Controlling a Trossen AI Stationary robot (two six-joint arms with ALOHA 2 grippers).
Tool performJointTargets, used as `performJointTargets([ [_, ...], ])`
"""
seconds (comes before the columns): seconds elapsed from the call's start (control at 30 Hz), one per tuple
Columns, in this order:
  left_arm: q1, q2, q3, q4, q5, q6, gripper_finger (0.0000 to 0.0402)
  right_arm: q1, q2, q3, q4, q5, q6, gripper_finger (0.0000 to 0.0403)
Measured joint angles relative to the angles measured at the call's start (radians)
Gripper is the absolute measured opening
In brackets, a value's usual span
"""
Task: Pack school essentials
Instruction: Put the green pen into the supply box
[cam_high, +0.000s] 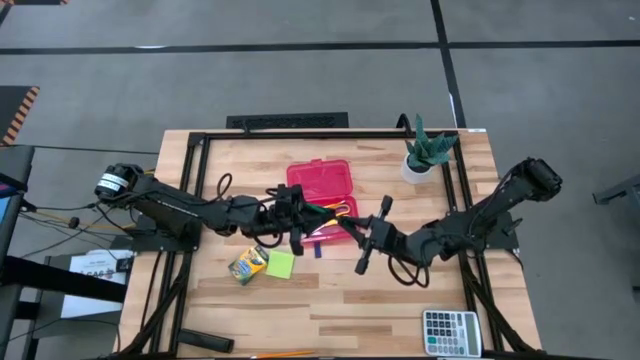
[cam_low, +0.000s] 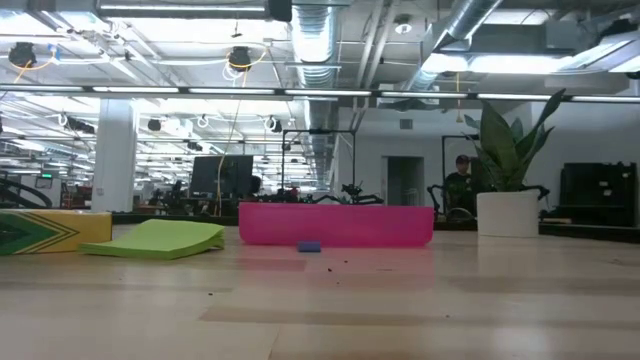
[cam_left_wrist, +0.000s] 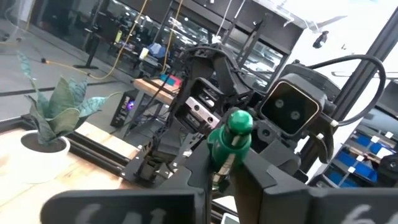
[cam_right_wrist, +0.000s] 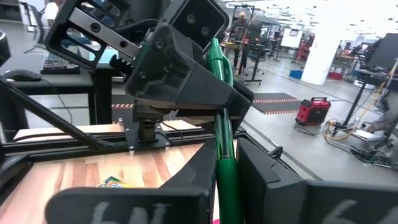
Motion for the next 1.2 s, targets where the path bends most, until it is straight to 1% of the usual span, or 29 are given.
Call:
performJointTargets([
  [0.1,0.006,0.000,0.000,-0.001,-0.014,0.000,0.0027,0.000,-0.002,0.000,-0.005,0.009,0.000,0.0075],
  [0.23,0.027,-0.009,0.000,-0.041,-0.053,0.027,0.0030,0.034,-0.069,0.000,-0.099,0.039,0.017,0.0126],
  [0.3,0.047,-0.011,0.001,-0.075,-0.054,0.028,0.0024,0.063,-0.116,0.000,-0.191,0.070,0.029,0.0155],
  [0.4,0.079,-0.010,0.001,-0.162,-0.027,0.013,0.0023,0.106,-0.189,0.000,-0.325,0.100,0.064,0.0190],
  [0.5,0.113,-0.010,0.001,-0.274,-0.023,-0.020,0.0027,0.160,-0.257,0.000,-0.491,0.144,0.184,0.0208],
  [0.6,0.147,-0.010,0.001,-0.420,-0.011,-0.075,0.0032,0.205,-0.307,0.000,-0.666,0.160,0.348,0.0212],
  [0.73,0.196,-0.010,0.001,-0.563,0.095,-0.141,0.0025,0.242,-0.337,0.000,-0.868,0.163,0.563,0.0202],
  [0.83,0.225,-0.010,0.001,-0.652,0.121,-0.175,0.0026,0.256,-0.328,0.000,-0.967,0.163,0.676,0.0192],
  [0.93,0.254,-0.009,0.001,-0.750,0.152,-0.194,0.0034,0.268,-0.309,0.000,-1.001,0.163,0.732,0.0184],
  [1.03,0.281,-0.006,0.001,-0.869,0.191,-0.207,0.0035,0.273,-0.284,0.000,-1.004,0.161,0.742,0.0178],
  [1.2,0.305,-0.006,0.001,-1.005,0.198,-0.178,0.0032,0.272,-0.246,0.000,-0.997,0.160,0.753,0.0175],
])
